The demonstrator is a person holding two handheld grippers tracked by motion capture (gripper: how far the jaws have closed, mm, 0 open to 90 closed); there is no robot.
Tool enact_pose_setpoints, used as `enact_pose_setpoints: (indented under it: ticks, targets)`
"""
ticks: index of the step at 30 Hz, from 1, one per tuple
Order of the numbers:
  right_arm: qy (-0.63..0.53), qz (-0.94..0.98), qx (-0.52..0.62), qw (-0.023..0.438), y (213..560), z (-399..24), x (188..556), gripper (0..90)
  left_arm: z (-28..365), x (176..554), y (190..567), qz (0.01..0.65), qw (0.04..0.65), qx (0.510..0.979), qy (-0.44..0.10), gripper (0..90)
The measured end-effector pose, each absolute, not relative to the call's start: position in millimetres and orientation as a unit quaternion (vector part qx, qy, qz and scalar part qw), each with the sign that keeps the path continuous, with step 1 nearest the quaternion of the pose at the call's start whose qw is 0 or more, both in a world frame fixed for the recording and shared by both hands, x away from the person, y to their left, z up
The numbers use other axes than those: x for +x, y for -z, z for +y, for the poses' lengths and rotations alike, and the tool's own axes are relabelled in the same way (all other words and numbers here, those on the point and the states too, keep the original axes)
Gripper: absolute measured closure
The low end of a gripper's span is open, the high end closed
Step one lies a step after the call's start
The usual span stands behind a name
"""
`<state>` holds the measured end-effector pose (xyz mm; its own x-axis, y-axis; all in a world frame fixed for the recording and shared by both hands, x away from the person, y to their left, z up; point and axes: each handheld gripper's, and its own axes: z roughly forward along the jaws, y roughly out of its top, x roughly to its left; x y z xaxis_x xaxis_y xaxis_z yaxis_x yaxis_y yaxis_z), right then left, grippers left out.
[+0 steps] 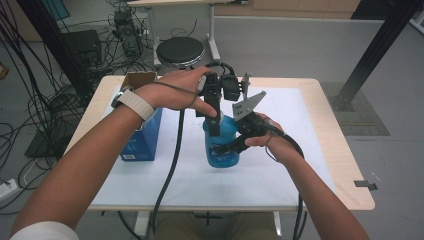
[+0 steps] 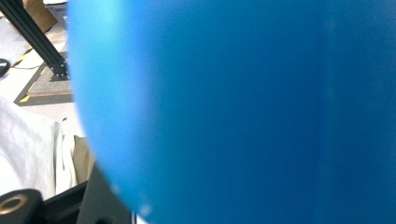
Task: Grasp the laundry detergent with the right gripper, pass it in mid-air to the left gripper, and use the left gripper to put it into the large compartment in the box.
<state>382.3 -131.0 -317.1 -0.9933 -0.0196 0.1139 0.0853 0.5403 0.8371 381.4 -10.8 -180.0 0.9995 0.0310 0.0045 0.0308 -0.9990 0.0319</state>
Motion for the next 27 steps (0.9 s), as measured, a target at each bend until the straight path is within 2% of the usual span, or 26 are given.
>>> enact_pose_setpoints:
  ticks: [27]
  targets:
    - [0.476,-0.878,-0.018,0.057,319.5,-129.4,382.3,43.5,-6.9,379.9,184.0,0.021,0.019,1.000,-0.001,7.0]
